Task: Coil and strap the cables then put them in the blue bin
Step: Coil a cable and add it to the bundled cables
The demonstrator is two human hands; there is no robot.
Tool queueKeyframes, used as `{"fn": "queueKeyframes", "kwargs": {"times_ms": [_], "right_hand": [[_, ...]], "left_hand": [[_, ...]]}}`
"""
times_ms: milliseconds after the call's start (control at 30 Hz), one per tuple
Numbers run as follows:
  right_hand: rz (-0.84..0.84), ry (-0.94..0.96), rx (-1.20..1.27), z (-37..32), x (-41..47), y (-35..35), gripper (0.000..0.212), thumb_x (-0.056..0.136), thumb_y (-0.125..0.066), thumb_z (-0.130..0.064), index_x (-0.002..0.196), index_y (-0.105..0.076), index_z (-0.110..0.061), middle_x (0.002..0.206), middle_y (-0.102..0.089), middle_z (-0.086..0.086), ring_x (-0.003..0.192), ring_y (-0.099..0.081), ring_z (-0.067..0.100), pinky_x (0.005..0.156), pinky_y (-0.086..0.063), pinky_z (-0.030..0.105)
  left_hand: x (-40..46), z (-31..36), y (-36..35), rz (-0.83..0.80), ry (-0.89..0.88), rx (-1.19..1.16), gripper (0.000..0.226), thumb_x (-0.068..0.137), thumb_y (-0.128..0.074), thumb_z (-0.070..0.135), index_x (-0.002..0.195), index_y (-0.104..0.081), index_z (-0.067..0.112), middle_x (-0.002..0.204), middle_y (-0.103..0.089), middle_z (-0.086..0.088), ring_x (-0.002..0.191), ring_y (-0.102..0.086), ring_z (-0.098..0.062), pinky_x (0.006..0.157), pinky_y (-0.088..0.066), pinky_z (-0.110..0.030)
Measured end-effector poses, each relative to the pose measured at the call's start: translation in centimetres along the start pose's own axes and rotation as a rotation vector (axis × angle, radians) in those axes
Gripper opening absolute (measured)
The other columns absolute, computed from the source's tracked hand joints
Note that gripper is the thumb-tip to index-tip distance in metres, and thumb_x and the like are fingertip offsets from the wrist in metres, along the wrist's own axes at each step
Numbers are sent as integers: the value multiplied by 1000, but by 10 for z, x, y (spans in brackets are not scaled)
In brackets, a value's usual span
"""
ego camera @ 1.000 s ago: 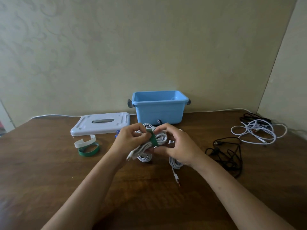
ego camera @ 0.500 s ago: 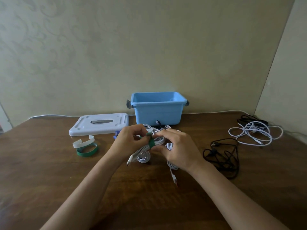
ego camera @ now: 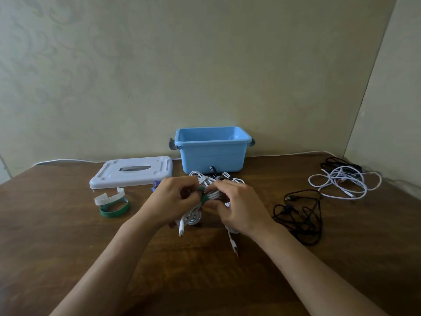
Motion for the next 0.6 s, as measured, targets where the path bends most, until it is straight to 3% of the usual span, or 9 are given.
{"fn": "queueKeyframes", "kwargs": {"times_ms": [67, 233, 367, 600], "right_hand": [[-2, -9, 3, 1, 0, -1, 32, 92, -74, -33, 119, -68, -19, 111, -72, -5, 101, -64, 10, 88, -46, 17], [12, -57, 43, 1, 1, 2, 17, 91, -75, -34, 106, -67, -29, 98, -70, -14, 88, -60, 0, 73, -39, 6], [5, -97, 94, 2, 0, 2, 18, 90, -76, -30, 106, -69, -29, 95, -63, -24, 86, -57, -7, 75, -40, 3], [-24, -177, 177, 6, 1, -3, 14, 92, -74, -28, 105, -71, -28, 90, -66, -21, 85, -62, -3, 71, -43, 7]], "left_hand": [[0, 3, 1, 7, -37, 40, 13, 89, -64, 18, 79, -68, 11, 67, -64, 1, 62, -56, -17, 54, -44, -26], [-1, 11, 3, 47, -94, 19, 9, 89, -66, 15, 83, -72, 14, 67, -64, 9, 62, -58, -11, 55, -46, -20], [-2, 15, 4, 87, -119, 51, 5, 87, -70, 17, 82, -72, 17, 68, -64, 12, 64, -61, -10, 57, -50, -19], [-4, 19, 3, 115, -169, 144, 8, 88, -68, 18, 80, -66, 18, 69, -63, 11, 63, -60, -12, 58, -53, -31]]}}
Point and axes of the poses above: each hand's wrist, its own x-axis towards the middle knuckle, its own y-axis out of the back of the hand, z = x × y, the point moved 5 cm from there along x, towards the middle knuckle
